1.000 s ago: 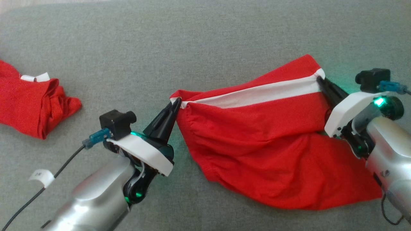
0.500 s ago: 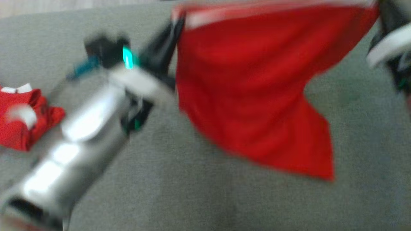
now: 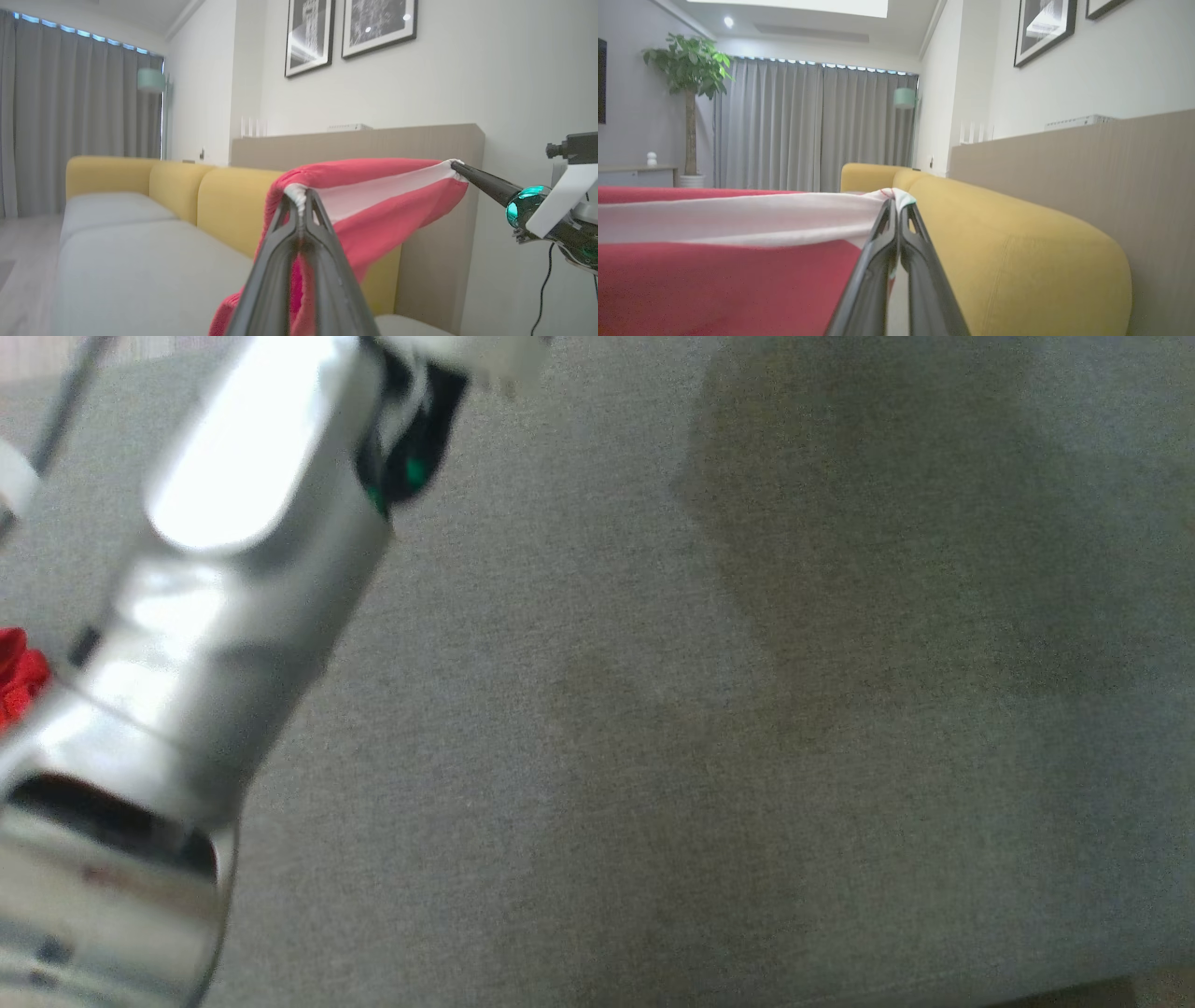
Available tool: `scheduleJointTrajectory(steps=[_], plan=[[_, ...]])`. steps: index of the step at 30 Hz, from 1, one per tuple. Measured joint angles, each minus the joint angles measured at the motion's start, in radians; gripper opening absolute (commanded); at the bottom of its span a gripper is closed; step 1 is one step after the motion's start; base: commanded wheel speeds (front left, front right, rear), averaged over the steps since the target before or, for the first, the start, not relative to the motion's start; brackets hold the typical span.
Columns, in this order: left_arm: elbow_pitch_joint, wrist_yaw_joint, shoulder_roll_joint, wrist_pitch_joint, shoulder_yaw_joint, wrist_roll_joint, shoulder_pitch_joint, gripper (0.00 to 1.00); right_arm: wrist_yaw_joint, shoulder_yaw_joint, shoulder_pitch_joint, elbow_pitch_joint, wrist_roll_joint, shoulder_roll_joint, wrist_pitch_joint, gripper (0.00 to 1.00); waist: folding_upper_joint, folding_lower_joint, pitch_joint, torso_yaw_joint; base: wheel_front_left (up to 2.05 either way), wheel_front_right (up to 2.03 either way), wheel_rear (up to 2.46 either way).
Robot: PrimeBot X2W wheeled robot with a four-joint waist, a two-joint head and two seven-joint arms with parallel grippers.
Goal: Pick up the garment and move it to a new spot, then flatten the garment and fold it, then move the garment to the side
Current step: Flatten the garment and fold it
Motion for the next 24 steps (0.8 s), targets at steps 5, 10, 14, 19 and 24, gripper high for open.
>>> scheduleJointTrajectory(steps=[5, 10, 14, 19, 24], plan=[[-0.012, 0.0, 0.023, 0.0, -0.072, -0.042, 0.185, 0.0, 0.0, -0.02, 0.186, -0.021, -0.025, 0.01, 0.013, 0.0, 0.0, 0.0003, 0.019, -0.001, 0.0, 0.0, 0.0], [-0.035, 0.0, 0.051, 0.001, -0.214, -0.07, 0.441, 0.0, 0.0, -0.056, 0.484, -0.101, 0.001, 0.029, 0.038, 0.0, 0.0, 0.0005, 0.034, 0.005, 0.0, 0.0, 0.0], [-0.097, 0.0, 0.074, 0.001, -0.281, -0.081, 0.64, 0.0, 0.0, -0.137, 0.711, -0.208, 0.014, 0.029, 0.046, 0.0, 0.0, 0.0003, 0.014, 0.004, 0.0, 0.0, 0.0], [-0.173, 0.0, 0.113, 0.001, -0.361, 0.005, 0.761, 0.0, 0.0, -0.315, 0.992, -0.418, -0.001, 0.045, 0.102, 0.0, 0.0, 0.0001, -0.031, 0.001, 0.0, 0.0, 0.0], [-0.237, -0.001, 0.169, 0.001, -0.384, -0.002, 0.859, 0.0, 0.007, -0.491, 1.275, -0.709, -0.039, 0.116, 0.226, 0.0, 0.0, 0.0, -0.077, 0.0, 0.0, 0.0, 0.0]])
